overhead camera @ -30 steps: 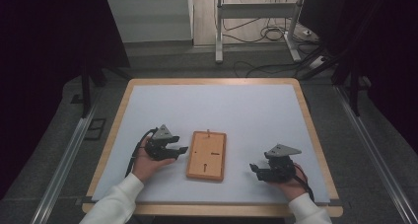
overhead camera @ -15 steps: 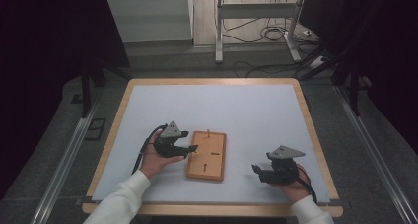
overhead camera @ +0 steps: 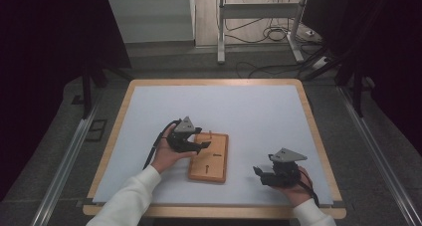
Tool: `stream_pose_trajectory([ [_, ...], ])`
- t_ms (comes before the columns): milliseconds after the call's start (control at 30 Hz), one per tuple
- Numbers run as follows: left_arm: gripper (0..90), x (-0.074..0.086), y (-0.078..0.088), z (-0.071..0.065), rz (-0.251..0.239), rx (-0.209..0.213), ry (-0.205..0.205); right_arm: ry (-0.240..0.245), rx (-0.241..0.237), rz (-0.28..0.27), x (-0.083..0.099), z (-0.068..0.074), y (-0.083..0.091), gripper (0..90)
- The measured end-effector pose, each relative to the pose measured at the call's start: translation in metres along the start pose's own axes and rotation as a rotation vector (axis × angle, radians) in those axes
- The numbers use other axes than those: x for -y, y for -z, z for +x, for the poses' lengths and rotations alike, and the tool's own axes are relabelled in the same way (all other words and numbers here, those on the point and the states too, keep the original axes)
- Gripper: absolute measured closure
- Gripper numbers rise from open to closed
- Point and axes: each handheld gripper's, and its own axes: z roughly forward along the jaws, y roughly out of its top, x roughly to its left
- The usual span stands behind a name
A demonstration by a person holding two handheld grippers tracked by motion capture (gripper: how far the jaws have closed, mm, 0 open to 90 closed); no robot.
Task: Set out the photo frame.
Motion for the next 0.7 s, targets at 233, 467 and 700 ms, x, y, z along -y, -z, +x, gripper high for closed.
stream_pose_trajectory([
  [233, 36.4, -0.006, -0.022, 0.008, -0.004, 0.034, 0.007, 0.011, -0.003, 0.002, 0.000, 0.001, -0.001, 27.0],
  [467, 45.3, -0.004, -0.031, 0.012, 0.012, 0.024, 0.008, 0.012, -0.002, 0.002, 0.000, 0.001, -0.001, 27.0],
  [700, 59.0, -0.003, -0.034, 0.017, 0.017, 0.010, 0.018, 0.015, -0.005, 0.002, -0.001, 0.002, -0.002, 27.0],
])
